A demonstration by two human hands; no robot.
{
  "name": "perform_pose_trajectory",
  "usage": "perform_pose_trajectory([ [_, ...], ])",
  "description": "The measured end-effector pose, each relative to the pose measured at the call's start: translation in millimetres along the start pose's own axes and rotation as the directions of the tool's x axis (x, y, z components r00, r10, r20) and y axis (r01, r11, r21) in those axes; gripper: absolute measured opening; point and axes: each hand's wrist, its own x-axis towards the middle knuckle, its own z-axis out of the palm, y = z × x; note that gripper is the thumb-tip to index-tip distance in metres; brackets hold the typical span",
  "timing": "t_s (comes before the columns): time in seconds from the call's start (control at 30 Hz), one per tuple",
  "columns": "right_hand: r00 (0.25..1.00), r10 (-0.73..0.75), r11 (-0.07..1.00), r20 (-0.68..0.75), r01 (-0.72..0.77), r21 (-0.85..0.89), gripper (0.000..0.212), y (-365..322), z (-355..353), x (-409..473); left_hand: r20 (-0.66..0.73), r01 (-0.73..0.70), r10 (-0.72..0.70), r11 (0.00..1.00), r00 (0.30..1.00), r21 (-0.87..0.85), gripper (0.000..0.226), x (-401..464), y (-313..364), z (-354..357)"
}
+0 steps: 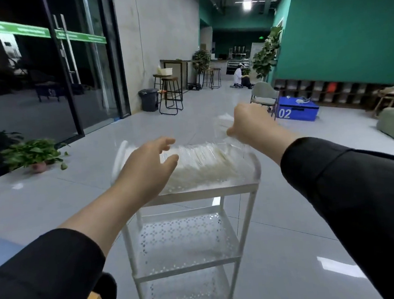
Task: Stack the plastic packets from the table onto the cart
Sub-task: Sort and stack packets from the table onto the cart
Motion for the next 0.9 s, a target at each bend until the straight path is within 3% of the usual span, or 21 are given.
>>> perform_pose_trajectory([
  [0.33,0.988,-0.151,0.96,0.013,0.15,-0.236,0.04,-16.4,33.1,-8.4,0.006,-0.095,0.095,0.973,0.995,0.209,0.042,2.4,-16.3,-5.2],
  [0.47,0.984,-0.166,0.927,0.07,0.18,-0.33,0.019,-12.5,51.5,-13.9,0.009,-0.104,0.111,0.899,0.994,0.426,0.042,5.4,-25.0,-9.0],
  [0.63,0.967,-0.218,0.899,0.135,0.252,-0.358,0.05,3.7,55.7,-14.5,0.084,-0.099,0.063,0.828,0.994,0.552,0.038,5.9,-42.6,-9.3],
  [0.8,0.912,-0.26,0.896,0.317,0.35,-0.274,0.053,12.7,57.7,-16.7,0.121,-0.121,0.058,0.784,0.991,0.609,0.04,7.8,-46.6,-6.4],
  [0.9,0.913,-0.248,0.917,0.323,0.329,-0.225,0.062,13.7,60.7,-20.2,0.143,-0.127,0.047,0.774,0.989,0.62,0.044,6.9,-47.4,-5.4],
])
